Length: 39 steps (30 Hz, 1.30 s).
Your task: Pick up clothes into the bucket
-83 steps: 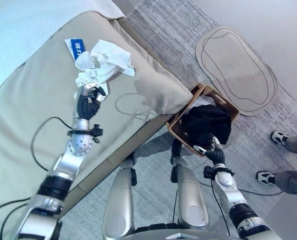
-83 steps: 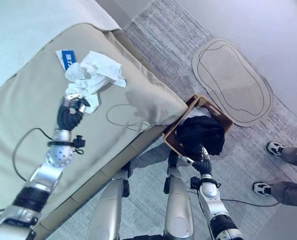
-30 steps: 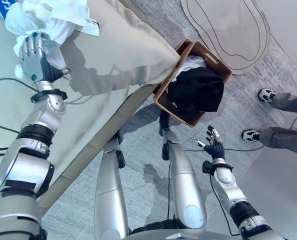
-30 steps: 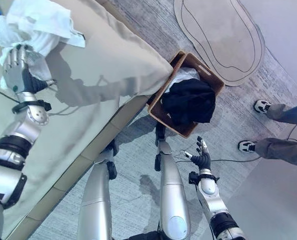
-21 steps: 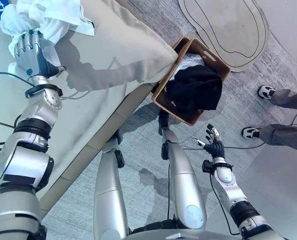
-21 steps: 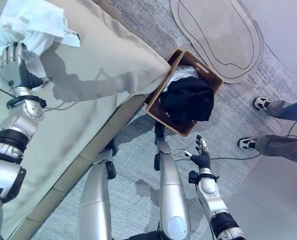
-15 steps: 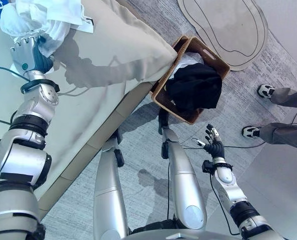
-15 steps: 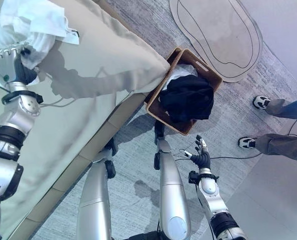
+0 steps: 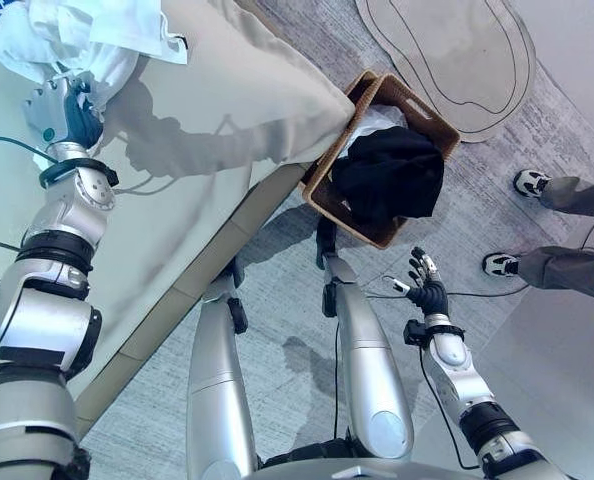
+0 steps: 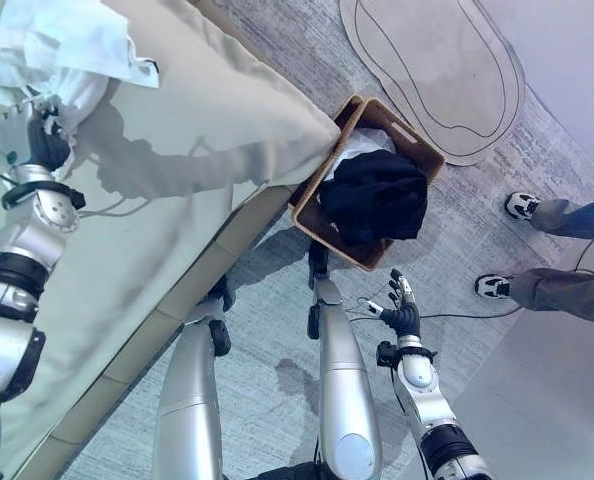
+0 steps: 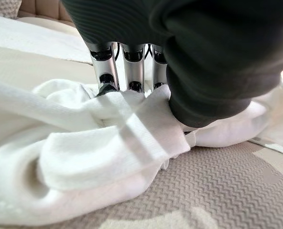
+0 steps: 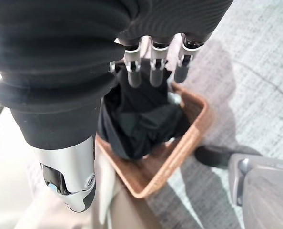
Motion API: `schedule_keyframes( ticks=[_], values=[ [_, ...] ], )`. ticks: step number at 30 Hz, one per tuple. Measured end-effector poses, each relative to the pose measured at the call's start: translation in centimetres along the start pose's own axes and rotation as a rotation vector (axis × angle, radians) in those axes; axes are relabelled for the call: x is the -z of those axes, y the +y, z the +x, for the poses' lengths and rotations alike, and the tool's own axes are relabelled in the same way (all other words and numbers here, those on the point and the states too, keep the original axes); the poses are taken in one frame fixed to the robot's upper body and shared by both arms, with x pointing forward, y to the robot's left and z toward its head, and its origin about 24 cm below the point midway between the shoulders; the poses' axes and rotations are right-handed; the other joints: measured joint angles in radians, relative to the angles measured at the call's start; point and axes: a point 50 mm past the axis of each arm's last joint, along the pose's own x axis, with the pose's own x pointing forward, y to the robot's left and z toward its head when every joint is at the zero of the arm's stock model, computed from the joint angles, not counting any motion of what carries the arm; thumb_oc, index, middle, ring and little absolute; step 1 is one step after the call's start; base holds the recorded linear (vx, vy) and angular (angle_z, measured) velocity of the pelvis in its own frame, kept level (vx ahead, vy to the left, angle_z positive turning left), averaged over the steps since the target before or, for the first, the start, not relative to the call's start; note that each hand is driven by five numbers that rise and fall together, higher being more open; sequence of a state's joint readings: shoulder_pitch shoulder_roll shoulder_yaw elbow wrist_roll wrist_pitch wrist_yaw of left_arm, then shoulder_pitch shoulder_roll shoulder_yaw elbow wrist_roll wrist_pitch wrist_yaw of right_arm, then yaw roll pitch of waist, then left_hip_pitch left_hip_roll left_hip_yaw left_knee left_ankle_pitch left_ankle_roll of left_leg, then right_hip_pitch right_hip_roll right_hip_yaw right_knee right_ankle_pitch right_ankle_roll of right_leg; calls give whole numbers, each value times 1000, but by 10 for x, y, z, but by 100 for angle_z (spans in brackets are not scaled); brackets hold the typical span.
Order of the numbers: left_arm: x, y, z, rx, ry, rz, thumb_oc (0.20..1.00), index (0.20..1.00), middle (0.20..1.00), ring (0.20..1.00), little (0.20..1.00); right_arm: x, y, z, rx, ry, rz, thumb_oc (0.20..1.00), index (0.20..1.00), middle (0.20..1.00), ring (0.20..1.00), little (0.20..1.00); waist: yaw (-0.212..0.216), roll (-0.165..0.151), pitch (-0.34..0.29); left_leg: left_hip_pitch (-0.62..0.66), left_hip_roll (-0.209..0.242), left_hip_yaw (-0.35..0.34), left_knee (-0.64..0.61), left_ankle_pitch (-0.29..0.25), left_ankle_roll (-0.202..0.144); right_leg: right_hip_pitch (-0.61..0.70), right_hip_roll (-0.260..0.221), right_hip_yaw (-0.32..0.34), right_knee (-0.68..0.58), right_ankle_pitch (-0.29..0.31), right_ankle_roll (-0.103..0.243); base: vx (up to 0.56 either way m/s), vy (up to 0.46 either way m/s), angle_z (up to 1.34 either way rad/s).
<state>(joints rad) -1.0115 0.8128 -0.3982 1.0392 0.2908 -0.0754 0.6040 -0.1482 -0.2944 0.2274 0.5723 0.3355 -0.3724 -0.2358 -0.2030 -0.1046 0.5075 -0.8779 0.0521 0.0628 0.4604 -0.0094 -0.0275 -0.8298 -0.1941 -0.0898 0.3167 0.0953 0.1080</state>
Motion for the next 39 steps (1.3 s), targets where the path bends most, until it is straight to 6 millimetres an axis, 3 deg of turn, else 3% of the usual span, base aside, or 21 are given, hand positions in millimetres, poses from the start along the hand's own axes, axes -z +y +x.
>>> schedule_keyframes(
  ticks=[6, 9, 12, 14, 17, 25, 31, 37, 39],
  values=[
    [1, -15, -25, 24, -15, -142, 200, 200, 200, 200, 200, 2, -1, -1, 5, 16, -4, 1000, 1000, 1000, 1000, 1000, 10, 1, -3, 94, -2, -2, -36, -5, 4, 83, -7, -1, -8, -13, 3, 24, -26, 1],
    [-11, -30, -55, 76, -77, -292, 200, 200, 200, 200, 200, 13, -8, -4, 33, 69, -14, 1000, 1000, 1000, 1000, 1000, 47, 5, -20, 183, -7, -4, -92, -5, 4, 155, -8, -5, -34, -23, 7, 33, -17, 1],
    [-25, -28, -88, 118, -171, -448, 200, 200, 200, 200, 200, 17, -13, -6, 52, 93, -22, 1000, 1000, 1000, 1000, 1000, 61, 8, -22, 252, -15, -10, -134, 10, 10, 211, -16, -21, -36, -30, 1, 1, -26, 13],
    [-36, -35, -123, 205, -230, -582, 200, 200, 200, 200, 200, 24, -21, -11, 78, 123, -22, 1000, 1000, 1000, 1000, 1000, 83, 21, -34, 329, -20, -12, -173, 11, 9, 278, -22, -29, -44, -45, -1, 53, -39, 13],
    [-44, -42, -149, 283, -205, -760, 200, 200, 200, 200, 200, 31, -26, -16, 75, 156, -37, 1000, 1000, 1000, 1000, 1000, 116, 46, -55, 388, -24, -18, -201, 15, 8, 337, -26, -46, -52, -60, 1, 43, -40, 14],
    [-65, -39, -167, 419, -232, -1029, 200, 200, 200, 200, 200, 43, -28, -21, 71, 219, -62, 1000, 1000, 1000, 1000, 1000, 126, 69, -86, 502, -32, -39, -262, 31, 2, 457, -32, -84, -88, -70, 6, 40, -37, 10],
    [-85, -28, -176, 521, -323, -1179, 200, 200, 200, 200, 200, 53, -30, -30, 52, 274, -93, 1000, 1000, 1000, 1000, 1000, 137, 86, -147, 588, -29, -39, -312, 37, 0, 544, -21, -89, -140, -68, 8, 59, -28, 0],
    [-96, -13, -176, 562, -421, -1249, 200, 200, 200, 200, 200, 17, -12, -19, -152, 81, -328, 1000, 1000, 1000, 1000, 1000, 137, 104, -244, 678, -14, -40, -380, 39, -3, 636, -1, -101, -210, -62, 16, 81, -30, -1],
    [-102, -4, -176, 571, -469, -1282, 200, 200, 200, 200, 200, -4, -4, -15, -222, -18, -413, 1000, 1000, 1000, 1000, 1000, 135, 113, -256, 710, -11, -40, -405, 56, -9, 669, 7, -111, -233, -55, 15, 56, -28, 3]
  ],
)
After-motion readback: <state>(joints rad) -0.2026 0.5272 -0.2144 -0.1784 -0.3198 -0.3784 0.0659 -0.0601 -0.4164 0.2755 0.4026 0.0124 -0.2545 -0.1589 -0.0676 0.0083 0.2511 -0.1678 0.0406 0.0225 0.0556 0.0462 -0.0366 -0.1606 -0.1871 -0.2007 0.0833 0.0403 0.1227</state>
